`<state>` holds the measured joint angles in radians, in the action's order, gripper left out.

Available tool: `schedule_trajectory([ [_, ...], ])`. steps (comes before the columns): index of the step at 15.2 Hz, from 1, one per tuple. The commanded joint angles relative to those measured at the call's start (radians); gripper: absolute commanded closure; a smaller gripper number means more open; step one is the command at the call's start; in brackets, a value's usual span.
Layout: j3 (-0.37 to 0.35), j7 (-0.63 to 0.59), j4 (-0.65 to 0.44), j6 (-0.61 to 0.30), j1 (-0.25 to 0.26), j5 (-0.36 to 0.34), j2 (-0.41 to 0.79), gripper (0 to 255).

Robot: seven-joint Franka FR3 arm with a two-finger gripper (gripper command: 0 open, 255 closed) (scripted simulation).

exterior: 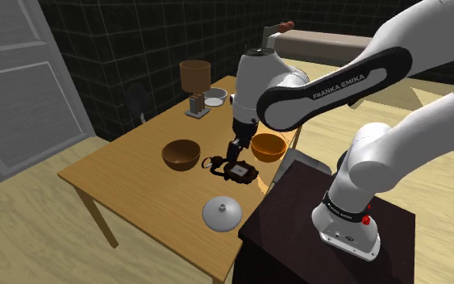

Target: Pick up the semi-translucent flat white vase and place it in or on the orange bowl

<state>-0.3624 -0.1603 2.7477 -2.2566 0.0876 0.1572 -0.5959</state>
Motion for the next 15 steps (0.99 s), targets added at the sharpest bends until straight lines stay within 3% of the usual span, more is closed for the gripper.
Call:
schedule_trajectory([
  [1,-0.040,-0.039,0.019,-0.075,0.004,0.008,0.060,0],
  [5,-0.128,-0.129,0.032,-0.221,-0.009,-0.006,0.205,0],
  [8,-0.204,-0.225,0.026,-0.330,-0.044,-0.061,0.334,0],
  [10,-0.259,-0.316,0.013,-0.399,-0.085,-0.140,0.430,0],
  [12,-0.309,-0.449,-0.007,-0.458,-0.135,-0.280,0.538,0],
  [15,-0.307,-0.570,-0.022,-0.500,-0.158,-0.434,0.623,0],
])
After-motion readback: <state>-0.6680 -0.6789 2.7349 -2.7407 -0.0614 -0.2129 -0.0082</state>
